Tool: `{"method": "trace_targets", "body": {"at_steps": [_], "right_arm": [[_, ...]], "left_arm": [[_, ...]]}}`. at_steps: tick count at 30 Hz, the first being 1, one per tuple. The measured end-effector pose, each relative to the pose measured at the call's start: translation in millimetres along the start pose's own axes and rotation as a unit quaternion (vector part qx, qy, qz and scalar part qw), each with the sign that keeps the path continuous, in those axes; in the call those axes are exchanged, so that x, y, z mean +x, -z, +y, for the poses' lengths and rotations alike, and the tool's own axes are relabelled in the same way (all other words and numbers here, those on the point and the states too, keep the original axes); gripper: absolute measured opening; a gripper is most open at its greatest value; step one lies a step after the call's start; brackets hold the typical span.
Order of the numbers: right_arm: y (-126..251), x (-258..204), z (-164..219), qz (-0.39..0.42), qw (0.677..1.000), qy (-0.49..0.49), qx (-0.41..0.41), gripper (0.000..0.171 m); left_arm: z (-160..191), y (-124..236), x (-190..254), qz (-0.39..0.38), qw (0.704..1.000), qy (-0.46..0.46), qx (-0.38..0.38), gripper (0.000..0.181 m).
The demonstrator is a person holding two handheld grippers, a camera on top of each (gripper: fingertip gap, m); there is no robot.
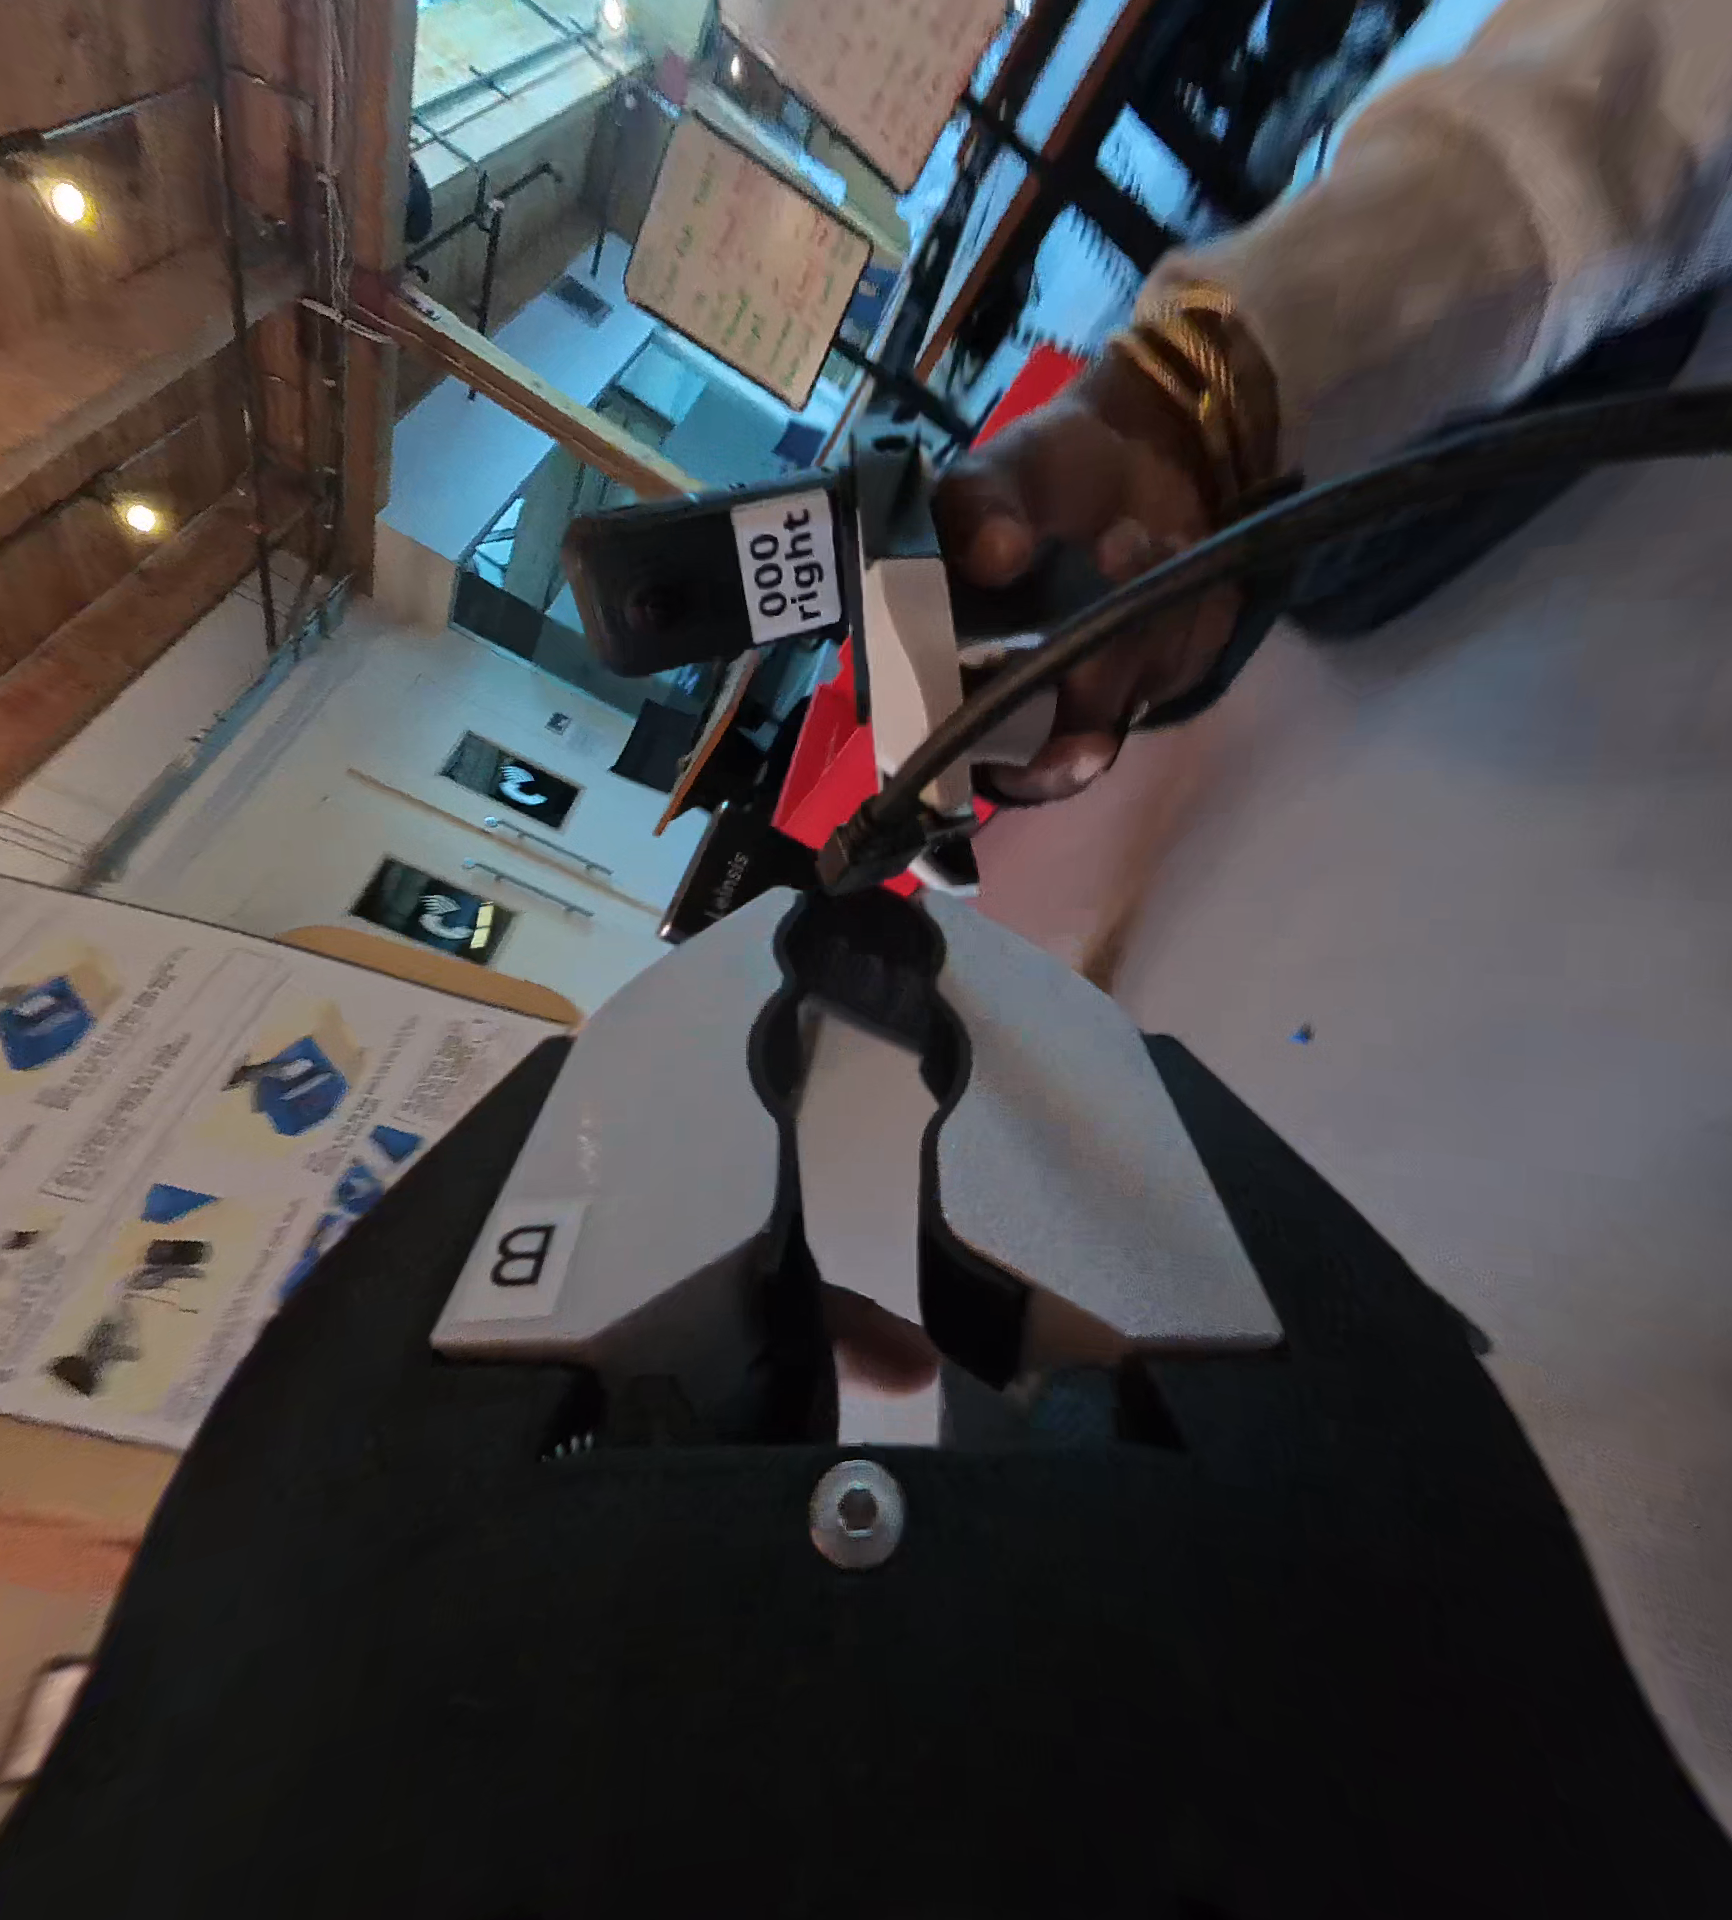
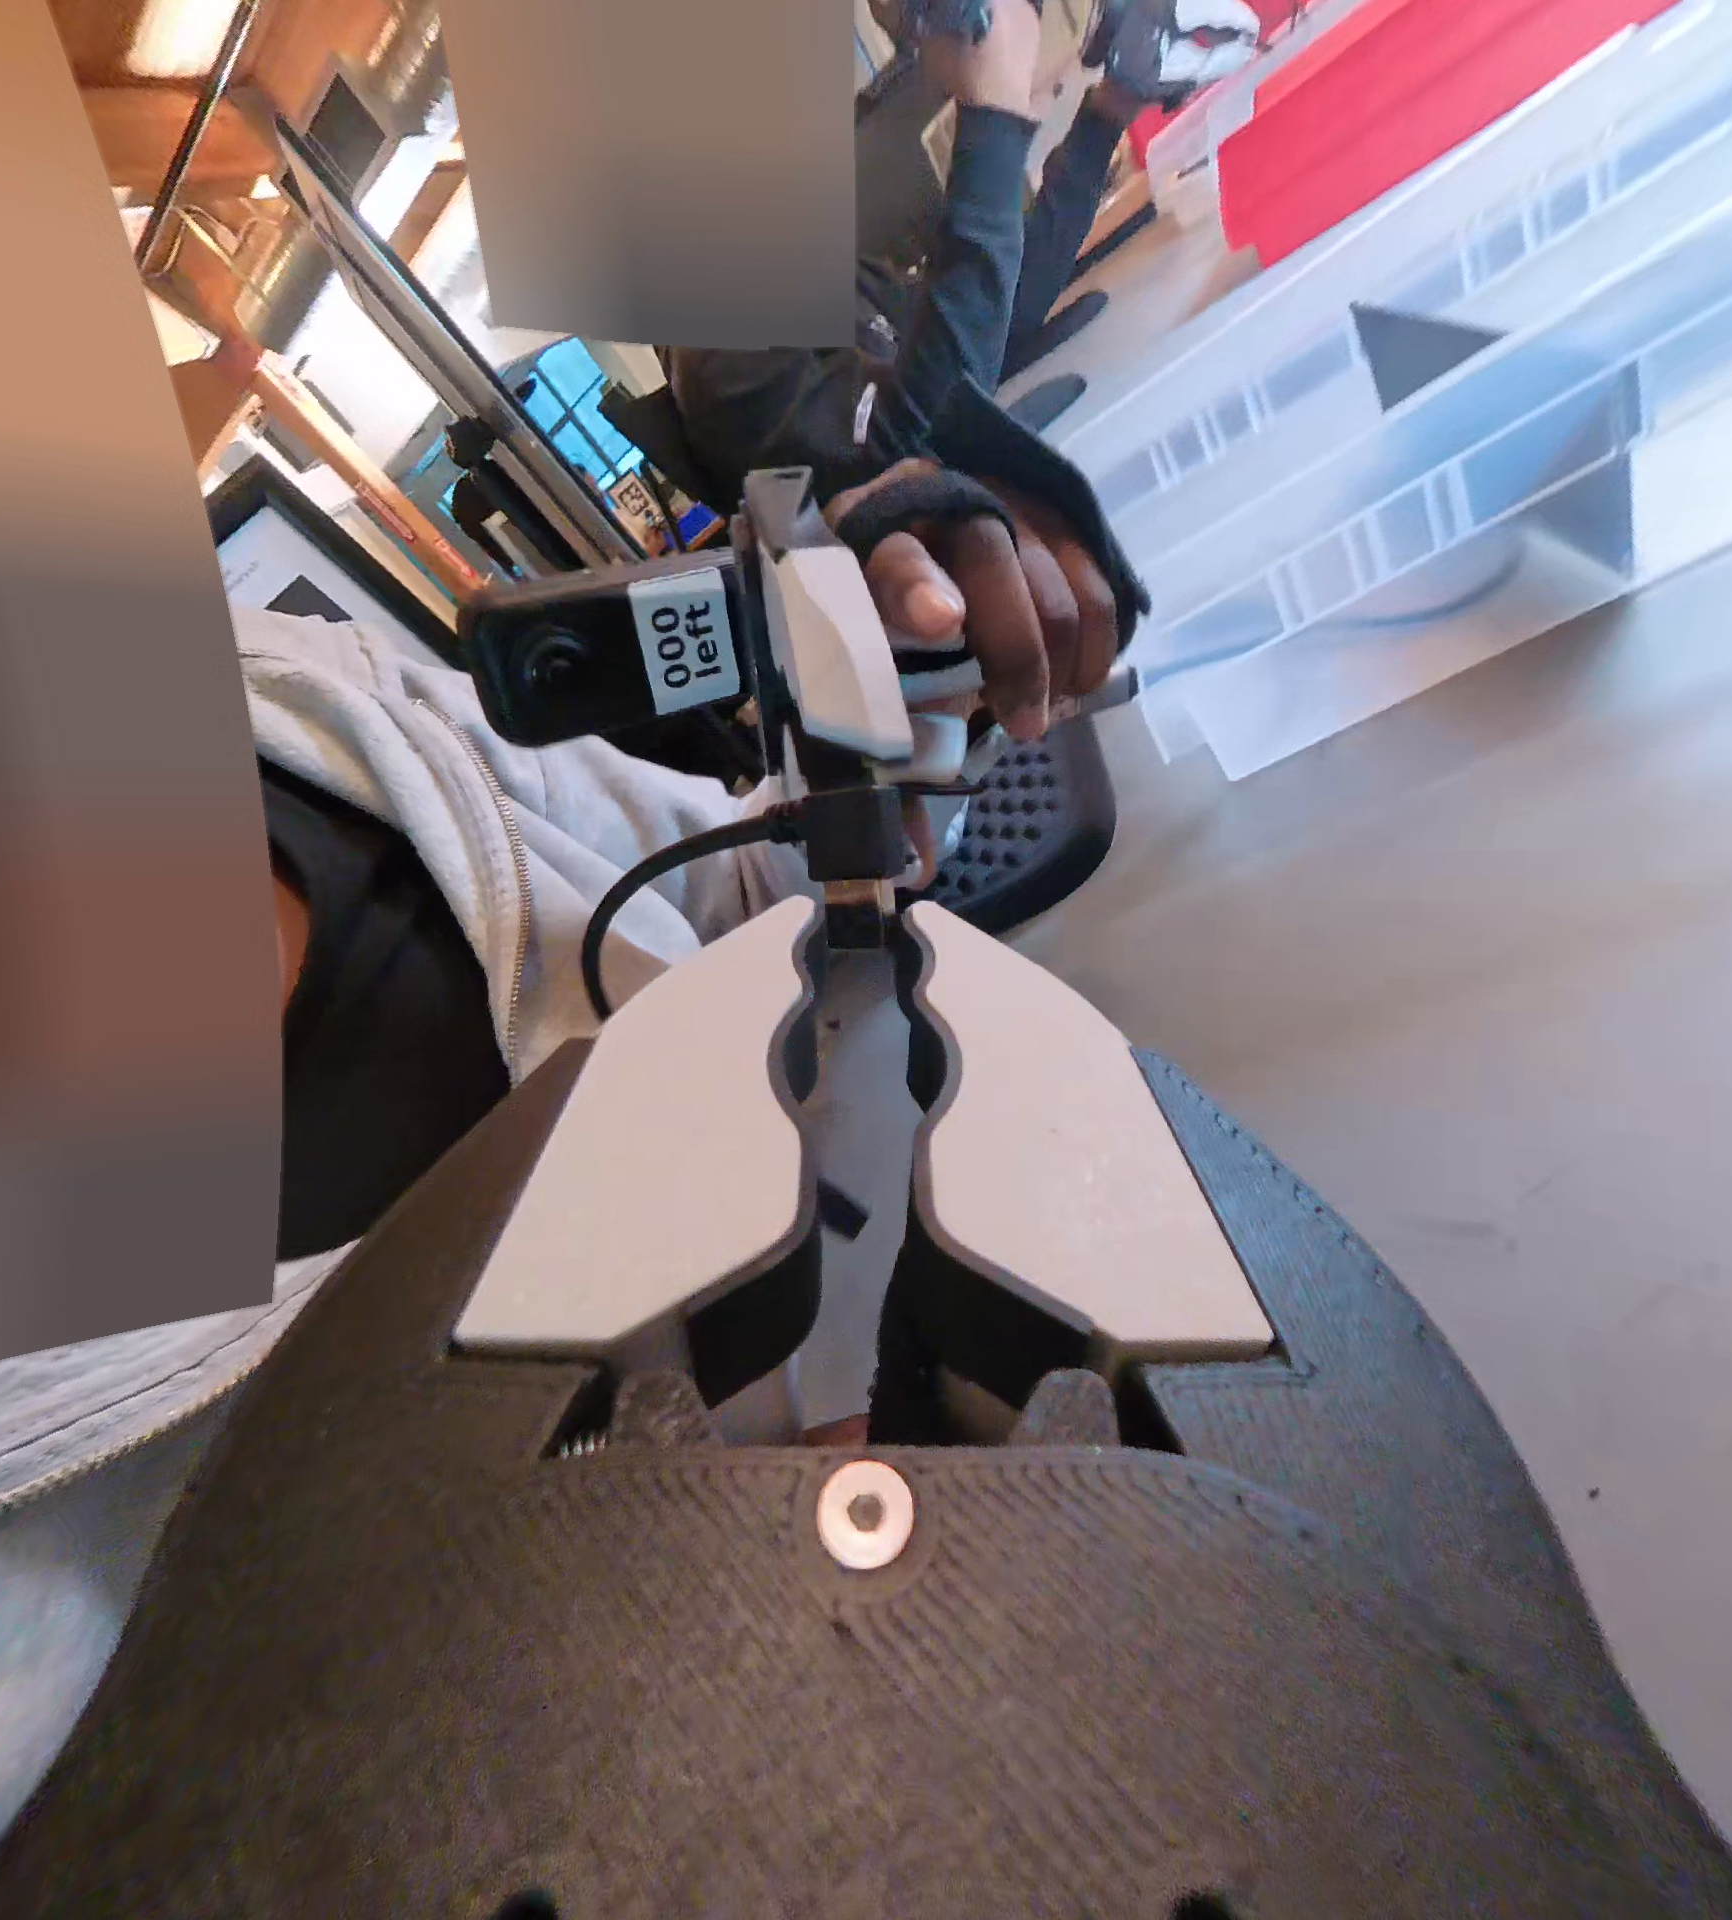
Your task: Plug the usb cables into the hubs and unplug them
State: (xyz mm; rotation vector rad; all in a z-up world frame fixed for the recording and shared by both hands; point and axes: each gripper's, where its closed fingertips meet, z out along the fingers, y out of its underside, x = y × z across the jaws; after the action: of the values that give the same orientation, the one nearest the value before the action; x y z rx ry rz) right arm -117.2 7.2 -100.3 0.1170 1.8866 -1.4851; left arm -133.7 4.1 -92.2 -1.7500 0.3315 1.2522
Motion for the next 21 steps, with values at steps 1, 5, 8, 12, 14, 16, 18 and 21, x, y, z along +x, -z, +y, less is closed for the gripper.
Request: {"method": "trace_targets", "body": {"at_steps": [1,5,8,12,14,16,18,21], "right_arm": [[0.4,0.3,2.8,-0.003,1.000,-0.009,-0.009,0.012],[-0.6,-0.1,9.1,-0.016,0.999,-0.023,-0.026,0.011],[-7.1,-0.9,17.8,-0.020,0.998,-0.022,-0.050,0.011],[-13.3,-3.7,25.9,-0.022,0.997,-0.014,-0.074,0.011],[-13.5,-3.7,28.1,-0.026,0.996,-0.020,-0.079,0.011],[-12.9,-2.7,29.9,-0.029,0.996,-0.026,-0.083,0.011],[-14.0,0.3,32.0,-0.019,0.996,-0.022,-0.089,0.011],[-10.6,4.2,18.3,0.005,0.998,0.016,-0.052,0.013]], "left_arm": [[1.5,-0.1,0.8,-0.007,1.000,-0.027,-0.012,0.029],[1.6,3.1,8.7,0.006,0.995,-0.097,-0.023,0.038],[-3.6,4.5,17.9,0.048,0.992,-0.113,-0.009,0.037],[-8.5,1.9,20.6,0.082,0.983,-0.163,0.005,0.033],[-9.7,0.7,27.6,0.112,0.973,-0.203,0.007,0.023],[-7.7,0.3,32.5,0.134,0.961,-0.242,0.001,0.016],[-3.8,1.0,34.9,0.151,0.954,-0.258,-0.009,0.015],[4.7,-0.2,24.7,0.131,0.975,-0.173,-0.051,0.013]]}}
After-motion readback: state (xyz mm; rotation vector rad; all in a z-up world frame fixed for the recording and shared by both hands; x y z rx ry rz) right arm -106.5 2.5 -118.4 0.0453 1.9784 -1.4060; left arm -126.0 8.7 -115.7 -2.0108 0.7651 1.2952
